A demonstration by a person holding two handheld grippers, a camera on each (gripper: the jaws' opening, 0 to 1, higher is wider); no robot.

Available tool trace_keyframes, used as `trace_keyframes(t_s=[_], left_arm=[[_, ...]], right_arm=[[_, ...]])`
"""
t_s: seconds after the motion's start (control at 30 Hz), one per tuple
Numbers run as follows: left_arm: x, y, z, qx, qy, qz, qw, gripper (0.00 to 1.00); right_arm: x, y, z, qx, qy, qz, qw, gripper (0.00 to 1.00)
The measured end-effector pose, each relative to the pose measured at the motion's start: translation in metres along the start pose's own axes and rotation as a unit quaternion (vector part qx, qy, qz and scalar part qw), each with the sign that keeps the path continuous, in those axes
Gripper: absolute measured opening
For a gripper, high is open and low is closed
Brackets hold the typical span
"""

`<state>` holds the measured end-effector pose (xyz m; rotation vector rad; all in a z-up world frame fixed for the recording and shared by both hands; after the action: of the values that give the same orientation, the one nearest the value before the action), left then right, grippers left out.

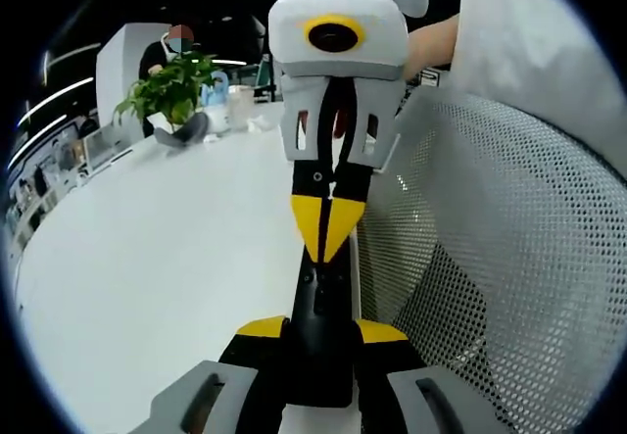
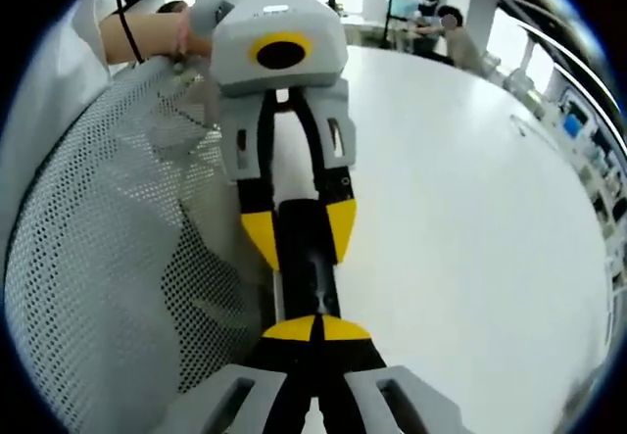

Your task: Press the specified remote control buttons in sequence, fully releasing each button before pressing the next.

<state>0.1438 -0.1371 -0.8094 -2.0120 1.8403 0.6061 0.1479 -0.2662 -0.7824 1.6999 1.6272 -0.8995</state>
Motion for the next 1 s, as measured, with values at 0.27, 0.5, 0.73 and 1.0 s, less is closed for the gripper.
trace_keyframes(t_s=[0.27, 0.5, 0.73, 1.0], left_arm=[[0.000, 0.000, 0.000, -0.003, 0.003, 0.001, 1.0000, 0.25], [0.000, 0.000, 0.000, -0.004, 0.005, 0.001, 1.0000, 0.25], [0.000, 0.000, 0.001, -0.001, 0.007, 0.004, 1.0000, 0.25], [0.000, -0.001, 0.002, -0.002, 0.010, 0.006, 0.9999, 0.25]], right_arm=[[-0.006, -0.001, 0.009, 0.009, -0.004, 0.002, 0.9999, 0.00], [-0.006, -0.002, 0.008, 0.006, -0.010, 0.003, 0.9999, 0.00], [-0.003, -0.003, 0.003, -0.026, -0.038, 0.000, 0.9990, 0.00], [0.004, -0.003, -0.007, -0.076, -0.112, -0.010, 0.9907, 0.00]])
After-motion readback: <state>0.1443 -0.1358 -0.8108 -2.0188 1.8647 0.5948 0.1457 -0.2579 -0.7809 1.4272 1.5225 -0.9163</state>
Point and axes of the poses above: the point that each gripper's makers call its tool centre point, and the gripper's own axes: x roughly forward along the fingers, y roughly to its right, z roughly out of its underside, the point moved 8 cm from there along -x, roughly backward along the fingers, and after that the axes turned 6 degrees about y, right-handed, at the moved point
